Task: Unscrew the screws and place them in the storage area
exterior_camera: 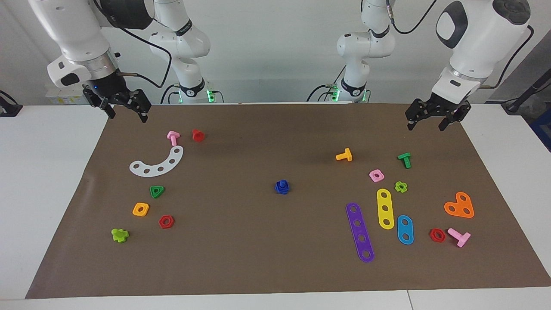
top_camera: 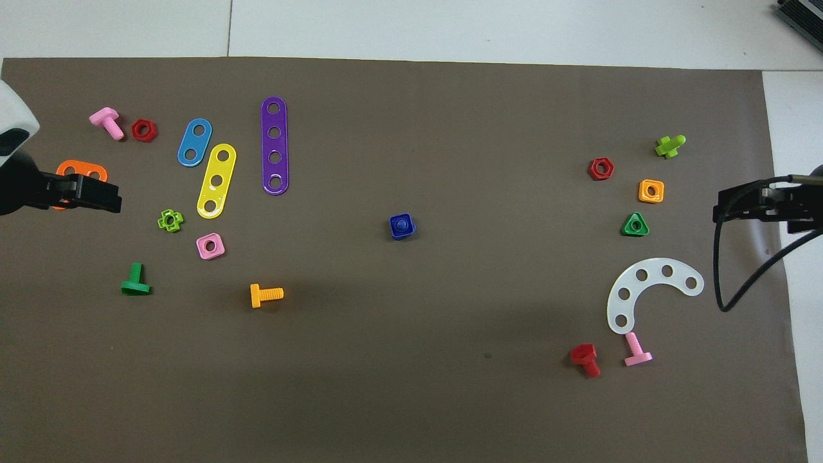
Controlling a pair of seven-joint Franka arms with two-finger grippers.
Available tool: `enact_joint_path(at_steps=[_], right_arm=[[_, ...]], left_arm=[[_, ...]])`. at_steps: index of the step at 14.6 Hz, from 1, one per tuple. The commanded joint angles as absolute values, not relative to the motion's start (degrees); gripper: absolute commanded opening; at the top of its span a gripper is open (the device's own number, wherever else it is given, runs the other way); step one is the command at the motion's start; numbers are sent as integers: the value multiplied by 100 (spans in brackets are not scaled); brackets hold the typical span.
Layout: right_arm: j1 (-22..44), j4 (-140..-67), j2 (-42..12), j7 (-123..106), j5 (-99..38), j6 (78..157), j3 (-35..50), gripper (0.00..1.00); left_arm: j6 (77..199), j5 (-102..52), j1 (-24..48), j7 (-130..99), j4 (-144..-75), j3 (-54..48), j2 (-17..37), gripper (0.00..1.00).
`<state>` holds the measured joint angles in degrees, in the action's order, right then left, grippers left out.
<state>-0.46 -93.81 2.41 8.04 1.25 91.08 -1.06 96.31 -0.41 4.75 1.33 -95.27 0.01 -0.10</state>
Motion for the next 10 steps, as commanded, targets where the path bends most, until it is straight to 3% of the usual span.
enact_joint_path(at_steps=[1, 10], right_arm=[[-88, -9501, 334, 738, 18, 9211, -88, 100], [-88, -9501, 334, 738, 18, 9202, -88, 100]], left_arm=[[9957, 26, 1044, -490, -9888, 53, -150, 100], [11274, -193, 2715, -2494, -9809, 62, 852, 99]])
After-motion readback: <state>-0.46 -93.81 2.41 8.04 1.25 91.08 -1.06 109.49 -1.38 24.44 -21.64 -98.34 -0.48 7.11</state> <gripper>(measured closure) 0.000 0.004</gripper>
